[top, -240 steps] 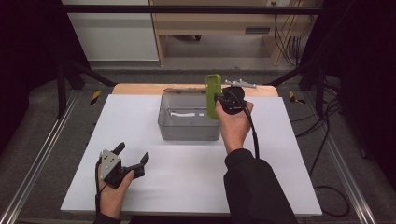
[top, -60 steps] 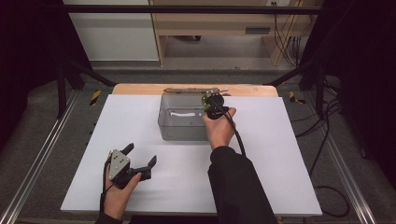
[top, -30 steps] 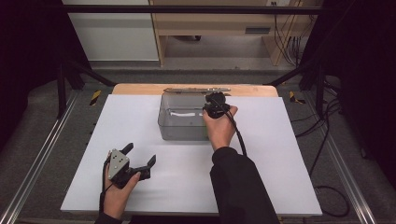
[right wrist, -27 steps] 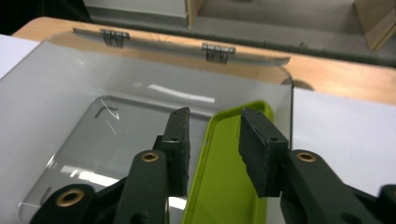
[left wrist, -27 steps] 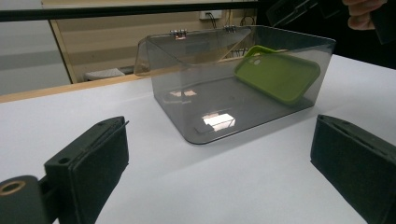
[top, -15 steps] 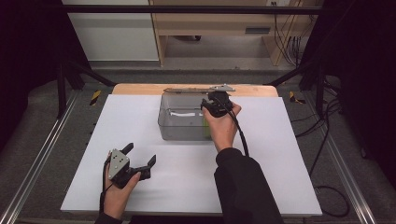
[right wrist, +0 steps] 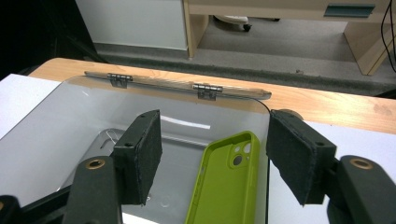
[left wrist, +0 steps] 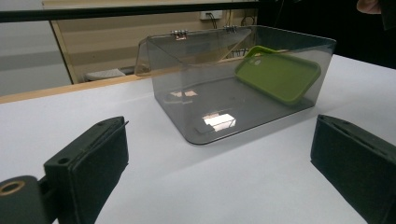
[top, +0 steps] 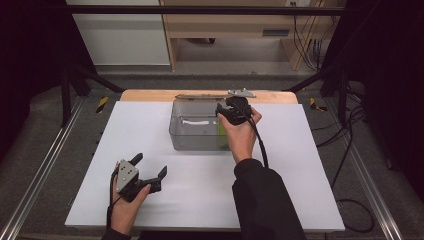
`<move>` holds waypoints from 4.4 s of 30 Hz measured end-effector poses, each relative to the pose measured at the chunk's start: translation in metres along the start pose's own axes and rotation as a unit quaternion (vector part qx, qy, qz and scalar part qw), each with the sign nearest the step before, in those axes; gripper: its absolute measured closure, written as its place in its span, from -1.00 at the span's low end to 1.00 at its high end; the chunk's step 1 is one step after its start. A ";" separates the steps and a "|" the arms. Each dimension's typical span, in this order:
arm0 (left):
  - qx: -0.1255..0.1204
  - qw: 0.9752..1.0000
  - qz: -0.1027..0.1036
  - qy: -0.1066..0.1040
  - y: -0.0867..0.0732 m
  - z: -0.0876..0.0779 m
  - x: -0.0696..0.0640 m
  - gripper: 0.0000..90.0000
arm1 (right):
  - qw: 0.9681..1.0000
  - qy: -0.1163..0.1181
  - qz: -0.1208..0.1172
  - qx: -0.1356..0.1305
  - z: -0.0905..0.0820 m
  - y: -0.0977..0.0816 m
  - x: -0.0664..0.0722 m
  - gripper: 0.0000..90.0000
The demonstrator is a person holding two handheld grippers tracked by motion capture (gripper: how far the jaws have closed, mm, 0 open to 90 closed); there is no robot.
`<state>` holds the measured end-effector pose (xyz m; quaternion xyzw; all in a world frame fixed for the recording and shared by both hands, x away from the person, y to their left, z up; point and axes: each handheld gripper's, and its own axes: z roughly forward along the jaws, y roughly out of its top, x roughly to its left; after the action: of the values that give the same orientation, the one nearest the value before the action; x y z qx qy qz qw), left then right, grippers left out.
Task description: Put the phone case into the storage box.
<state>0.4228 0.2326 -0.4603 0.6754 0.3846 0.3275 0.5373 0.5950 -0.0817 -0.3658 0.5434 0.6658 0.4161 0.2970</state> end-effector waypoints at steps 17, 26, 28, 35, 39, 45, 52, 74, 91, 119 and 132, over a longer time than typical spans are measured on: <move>0.000 1.000 0.001 -0.002 0.000 0.000 0.000 -0.91 | 1.000 0.004 0.003 0.003 -0.003 0.001 -0.001 -0.28; 0.000 1.000 0.003 -0.002 0.000 0.000 -0.001 -0.91 | 1.000 0.018 -0.002 -0.019 -0.008 0.003 -0.002 -0.38; 0.001 1.000 0.004 -0.002 0.000 0.001 -0.001 -0.91 | 0.999 0.024 -0.006 -0.027 -0.009 0.003 -0.001 -0.42; 0.002 1.000 0.005 -0.002 0.000 0.001 -0.001 -0.91 | 0.998 0.042 -0.022 -0.030 -0.009 0.002 0.000 -0.53; 0.001 1.000 0.005 -0.002 0.000 0.001 -0.001 -0.91 | 0.998 0.047 -0.031 -0.040 -0.012 0.002 0.001 -0.69; 0.000 1.000 0.004 -0.002 0.000 0.001 -0.001 -0.91 | 0.997 0.039 -0.043 -0.056 -0.017 0.004 0.002 -0.73; -0.003 1.000 -0.006 0.005 0.000 -0.002 0.004 -0.91 | 0.995 0.039 -0.054 -0.070 -0.023 0.005 0.002 -0.73; -0.003 1.000 -0.007 0.008 0.000 -0.001 0.006 -0.91 | 0.991 0.027 -0.086 -0.094 -0.033 0.006 0.000 -0.80; -0.002 1.000 -0.006 0.009 0.000 -0.001 0.007 -0.91 | 0.980 0.039 -0.115 -0.160 -0.041 -0.008 -0.015 -0.87; -0.009 1.000 -0.010 -0.003 0.005 -0.021 0.026 -0.95 | 0.974 0.094 -0.074 -0.190 -0.076 -0.039 -0.062 -0.86; 0.003 1.000 -0.015 0.010 -0.003 -0.043 0.038 -0.95 | 0.974 0.098 -0.066 -0.194 -0.095 -0.054 -0.089 -0.84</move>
<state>0.4039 0.2866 -0.4536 0.6677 0.4010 0.3251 0.5363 0.5092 -0.1934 -0.3727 0.3868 0.6330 0.5677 0.3568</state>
